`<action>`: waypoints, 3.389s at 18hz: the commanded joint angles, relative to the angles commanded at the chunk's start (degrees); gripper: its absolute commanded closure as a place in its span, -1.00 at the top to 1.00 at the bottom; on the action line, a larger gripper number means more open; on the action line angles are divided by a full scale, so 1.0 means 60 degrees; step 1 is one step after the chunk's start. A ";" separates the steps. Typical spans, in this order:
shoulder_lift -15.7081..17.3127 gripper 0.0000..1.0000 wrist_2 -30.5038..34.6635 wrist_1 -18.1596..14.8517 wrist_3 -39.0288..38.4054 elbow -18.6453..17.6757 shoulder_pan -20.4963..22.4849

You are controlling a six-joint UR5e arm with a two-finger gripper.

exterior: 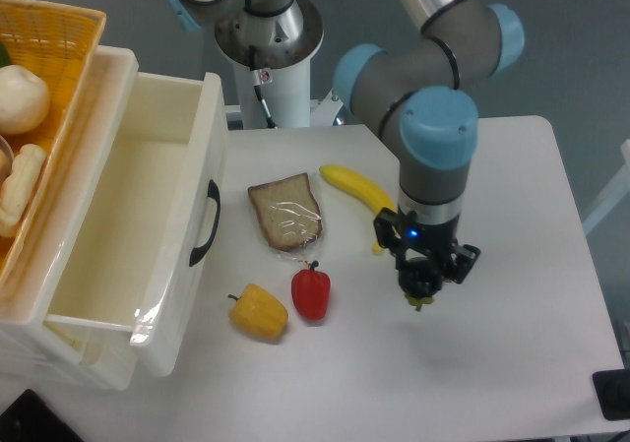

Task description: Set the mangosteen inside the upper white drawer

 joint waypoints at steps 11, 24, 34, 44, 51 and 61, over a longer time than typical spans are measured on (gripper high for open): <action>0.2184 -1.00 -0.1803 -0.0528 -0.1625 -0.0454 -0.1376; 0.3079 -1.00 -0.2785 -0.0528 -0.1539 -0.1319 -0.2416; 0.2875 -0.93 -0.2829 -0.0528 -0.1510 -0.1466 -0.2901; 0.2333 -0.15 -0.2829 -0.0513 -0.1319 -0.1568 -0.3091; 0.2318 1.00 -0.2858 -0.0528 -0.0894 -0.1568 -0.3194; 0.2332 1.00 -0.2990 -0.0528 -0.1465 -0.1320 -0.2698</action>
